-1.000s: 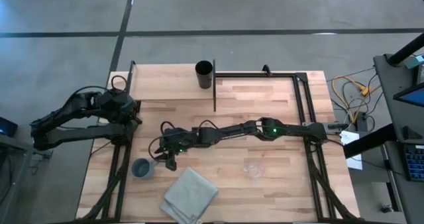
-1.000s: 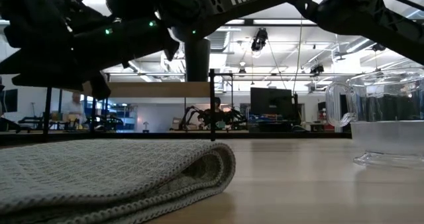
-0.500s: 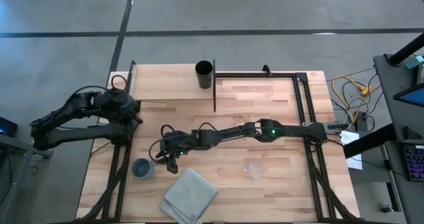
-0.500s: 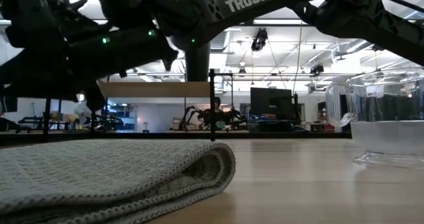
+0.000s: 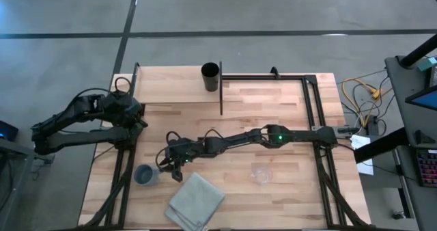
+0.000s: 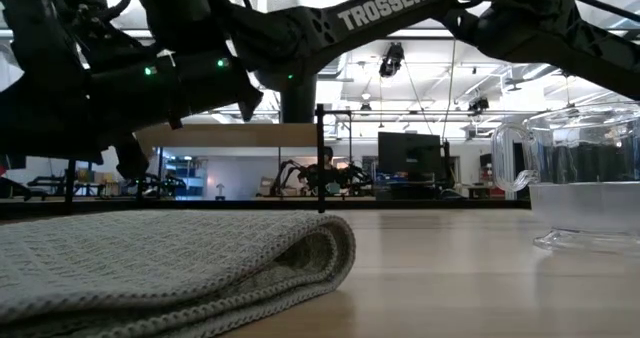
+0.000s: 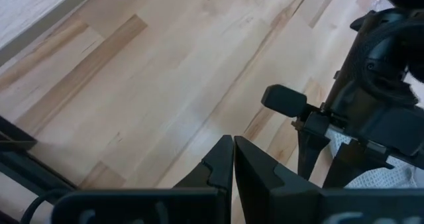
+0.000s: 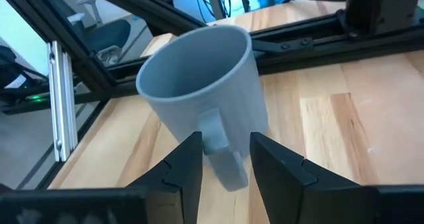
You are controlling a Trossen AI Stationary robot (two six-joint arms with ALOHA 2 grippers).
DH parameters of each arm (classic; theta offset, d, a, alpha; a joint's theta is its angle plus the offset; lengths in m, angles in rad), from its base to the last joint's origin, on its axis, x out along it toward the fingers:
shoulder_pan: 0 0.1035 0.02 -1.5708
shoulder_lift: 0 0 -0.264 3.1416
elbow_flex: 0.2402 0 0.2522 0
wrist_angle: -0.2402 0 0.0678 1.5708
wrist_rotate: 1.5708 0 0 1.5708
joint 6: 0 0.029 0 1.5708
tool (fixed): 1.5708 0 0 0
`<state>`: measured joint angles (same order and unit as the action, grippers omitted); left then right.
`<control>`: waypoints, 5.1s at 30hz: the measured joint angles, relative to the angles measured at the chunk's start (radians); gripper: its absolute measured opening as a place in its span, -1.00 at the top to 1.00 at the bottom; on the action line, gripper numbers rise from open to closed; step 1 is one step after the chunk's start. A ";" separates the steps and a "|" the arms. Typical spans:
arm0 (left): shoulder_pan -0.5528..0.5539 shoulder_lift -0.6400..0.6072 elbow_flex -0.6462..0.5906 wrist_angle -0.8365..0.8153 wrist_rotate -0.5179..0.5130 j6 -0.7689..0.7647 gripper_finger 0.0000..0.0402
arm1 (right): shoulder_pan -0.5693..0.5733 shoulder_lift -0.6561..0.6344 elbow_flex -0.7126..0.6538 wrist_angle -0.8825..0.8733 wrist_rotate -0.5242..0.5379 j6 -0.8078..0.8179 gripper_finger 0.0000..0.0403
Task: Stack small to large cups/mugs on shelf
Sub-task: Put the blue mug on the shelf
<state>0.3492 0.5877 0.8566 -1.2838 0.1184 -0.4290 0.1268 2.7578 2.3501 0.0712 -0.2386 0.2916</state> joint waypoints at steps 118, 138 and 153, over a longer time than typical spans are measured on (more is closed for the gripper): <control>-1.110 0.809 0.410 0.059 -0.381 -0.715 1.00 | -0.134 -0.831 0.003 -1.471 0.868 -0.064 0.96; -1.410 1.018 0.605 -0.009 -0.170 -0.978 1.00 | -0.141 -0.825 -0.162 -0.960 0.348 -0.080 0.96; -1.503 1.239 0.682 -0.014 -0.155 -1.119 1.00 | -0.141 -0.819 -0.666 -0.235 -0.010 0.149 0.96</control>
<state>-1.1534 1.8269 1.5389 -1.2981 -0.0363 -1.5484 -0.0139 1.9385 1.6840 -0.1638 -0.2484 0.4405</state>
